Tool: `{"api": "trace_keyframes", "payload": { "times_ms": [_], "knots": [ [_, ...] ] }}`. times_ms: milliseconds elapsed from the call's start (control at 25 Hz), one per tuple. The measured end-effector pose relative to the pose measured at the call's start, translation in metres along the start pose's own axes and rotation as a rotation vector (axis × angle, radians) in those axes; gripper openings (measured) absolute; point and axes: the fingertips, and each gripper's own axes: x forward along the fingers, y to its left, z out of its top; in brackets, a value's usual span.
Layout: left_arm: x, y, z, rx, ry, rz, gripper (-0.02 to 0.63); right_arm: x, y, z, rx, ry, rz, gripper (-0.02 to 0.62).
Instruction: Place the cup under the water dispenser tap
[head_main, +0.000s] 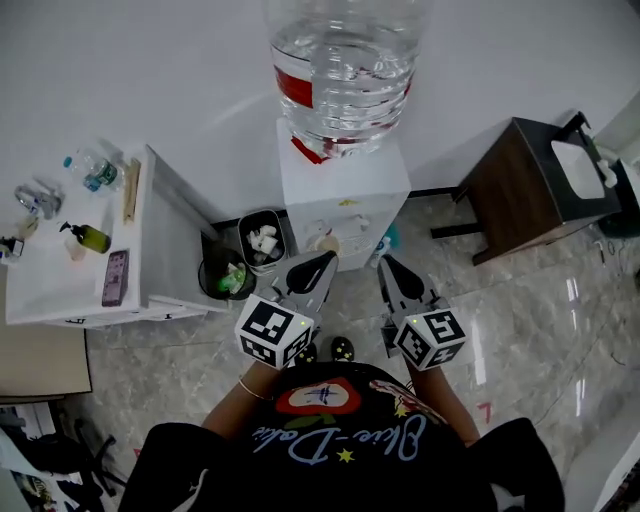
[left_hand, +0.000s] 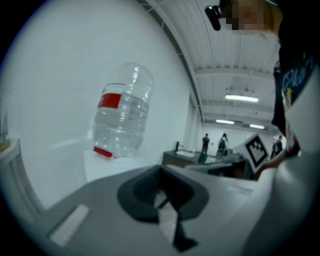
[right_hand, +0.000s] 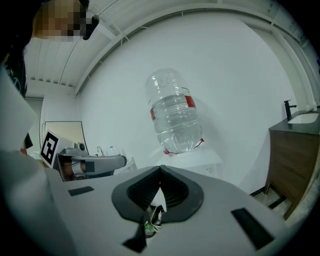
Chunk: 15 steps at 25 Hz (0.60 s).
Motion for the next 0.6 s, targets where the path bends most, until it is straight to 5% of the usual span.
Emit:
{"api": "trace_keyframes", "payload": {
  "times_ms": [600],
  "knots": [
    [-0.002,0.015,0.002,-0.002,-0.007,0.039,-0.012,0.016,0.008,0.01,-0.038,0.011,0.061,0.014]
  ]
}}
